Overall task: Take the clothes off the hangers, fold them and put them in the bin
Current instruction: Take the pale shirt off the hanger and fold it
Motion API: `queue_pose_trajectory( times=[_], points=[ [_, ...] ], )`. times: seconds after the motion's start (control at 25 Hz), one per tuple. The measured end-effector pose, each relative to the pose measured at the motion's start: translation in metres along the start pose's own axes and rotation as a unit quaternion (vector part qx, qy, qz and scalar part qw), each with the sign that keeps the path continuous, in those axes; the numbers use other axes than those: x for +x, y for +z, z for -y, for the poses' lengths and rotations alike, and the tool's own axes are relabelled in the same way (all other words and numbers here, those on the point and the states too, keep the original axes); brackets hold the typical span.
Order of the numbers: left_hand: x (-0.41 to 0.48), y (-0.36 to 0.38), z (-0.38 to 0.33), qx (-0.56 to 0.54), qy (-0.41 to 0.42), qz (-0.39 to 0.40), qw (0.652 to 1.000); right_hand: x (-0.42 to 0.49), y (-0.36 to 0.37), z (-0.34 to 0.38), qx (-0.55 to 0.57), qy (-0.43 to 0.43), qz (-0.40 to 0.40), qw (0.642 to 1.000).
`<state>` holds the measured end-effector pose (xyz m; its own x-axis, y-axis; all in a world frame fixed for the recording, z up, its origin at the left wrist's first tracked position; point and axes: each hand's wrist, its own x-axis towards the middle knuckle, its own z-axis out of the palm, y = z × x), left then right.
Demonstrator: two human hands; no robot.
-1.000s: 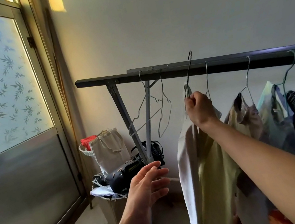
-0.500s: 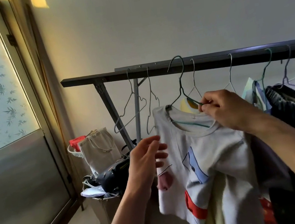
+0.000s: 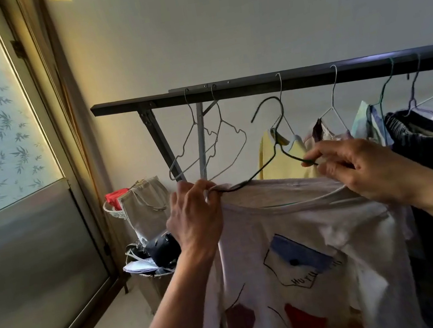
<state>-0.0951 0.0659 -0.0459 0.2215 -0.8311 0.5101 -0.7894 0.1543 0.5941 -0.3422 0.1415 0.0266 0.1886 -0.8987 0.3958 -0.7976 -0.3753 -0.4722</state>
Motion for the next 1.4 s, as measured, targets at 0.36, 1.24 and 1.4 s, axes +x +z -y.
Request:
queue_pose_trajectory(
  times=[0.36,1.24,1.4],
  points=[
    [0.005,-0.004,0.011,-0.206,-0.074,0.072,0.973,0.008,0.030,-0.015,0.073,0.004,-0.018,0.997],
    [0.005,-0.023,0.017,-0.471,-0.179,0.194,0.842,0.043,0.051,-0.005,0.533,0.003,-0.132,0.836],
    [0.002,-0.025,0.021,-0.359,-0.042,0.254,0.897,0.058,0.053,0.012,0.496,0.011,-0.149,0.856]
  ],
)
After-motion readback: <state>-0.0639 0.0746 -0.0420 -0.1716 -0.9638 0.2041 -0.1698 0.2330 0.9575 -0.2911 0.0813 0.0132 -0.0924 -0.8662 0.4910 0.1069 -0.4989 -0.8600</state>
